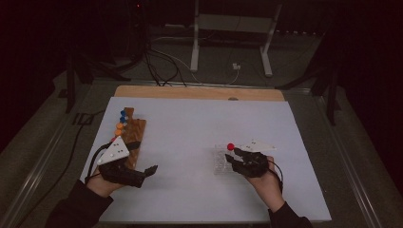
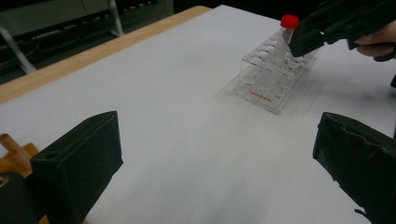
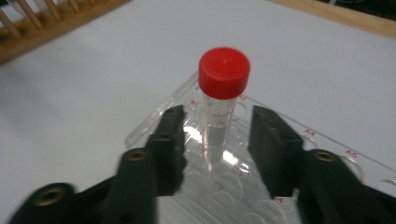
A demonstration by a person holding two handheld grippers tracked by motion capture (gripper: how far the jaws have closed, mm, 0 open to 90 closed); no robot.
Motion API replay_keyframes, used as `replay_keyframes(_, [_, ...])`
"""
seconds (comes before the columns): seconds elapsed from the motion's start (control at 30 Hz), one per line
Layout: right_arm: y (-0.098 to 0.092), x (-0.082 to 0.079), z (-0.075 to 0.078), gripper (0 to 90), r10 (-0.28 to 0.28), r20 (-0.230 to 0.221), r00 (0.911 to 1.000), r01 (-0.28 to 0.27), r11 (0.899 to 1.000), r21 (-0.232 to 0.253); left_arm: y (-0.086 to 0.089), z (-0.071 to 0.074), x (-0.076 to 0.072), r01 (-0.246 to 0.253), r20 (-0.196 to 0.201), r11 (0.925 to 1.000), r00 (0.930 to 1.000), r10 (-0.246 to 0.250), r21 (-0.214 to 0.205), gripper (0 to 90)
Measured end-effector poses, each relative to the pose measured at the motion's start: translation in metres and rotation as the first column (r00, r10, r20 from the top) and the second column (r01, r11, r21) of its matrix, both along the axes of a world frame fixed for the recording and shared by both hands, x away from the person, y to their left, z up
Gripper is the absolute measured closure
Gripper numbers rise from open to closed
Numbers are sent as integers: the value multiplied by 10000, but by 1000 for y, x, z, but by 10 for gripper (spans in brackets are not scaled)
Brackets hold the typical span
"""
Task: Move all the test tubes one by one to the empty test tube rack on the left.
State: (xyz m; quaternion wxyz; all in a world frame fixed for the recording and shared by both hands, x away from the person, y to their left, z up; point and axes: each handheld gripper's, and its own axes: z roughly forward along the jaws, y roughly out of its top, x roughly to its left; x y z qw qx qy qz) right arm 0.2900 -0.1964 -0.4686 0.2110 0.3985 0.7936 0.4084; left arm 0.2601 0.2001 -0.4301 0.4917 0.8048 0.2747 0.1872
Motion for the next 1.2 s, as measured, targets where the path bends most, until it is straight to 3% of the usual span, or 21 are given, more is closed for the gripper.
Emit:
replay_keyframes(0.23, [6,3,-4,735,-6,-85,10000,4,9996,-270,1,0,0,-30,49,10000,10000,30,-50,21])
replay_keyframes(0.5, [6,1,3,753,-63,31,10000,64,9997,-244,3,0,1,-46,29,9999,10000,46,-156,21])
replay_keyframes(0.67, [4,-10,21,753,61,695,9976,-35,9993,-367,2,2,0,9,62,9997,10000,-7,-237,21])
replay_keyframes(0.97, [9,-35,51,754,505,1746,9834,-517,9987,25,-1,5,-2,283,37,9984,9996,-282,-497,22])
replay_keyframes(1.2, [21,-49,59,754,1246,2072,9703,-1328,9908,259,-8,10,-8,706,186,9949,9974,-694,-715,22])
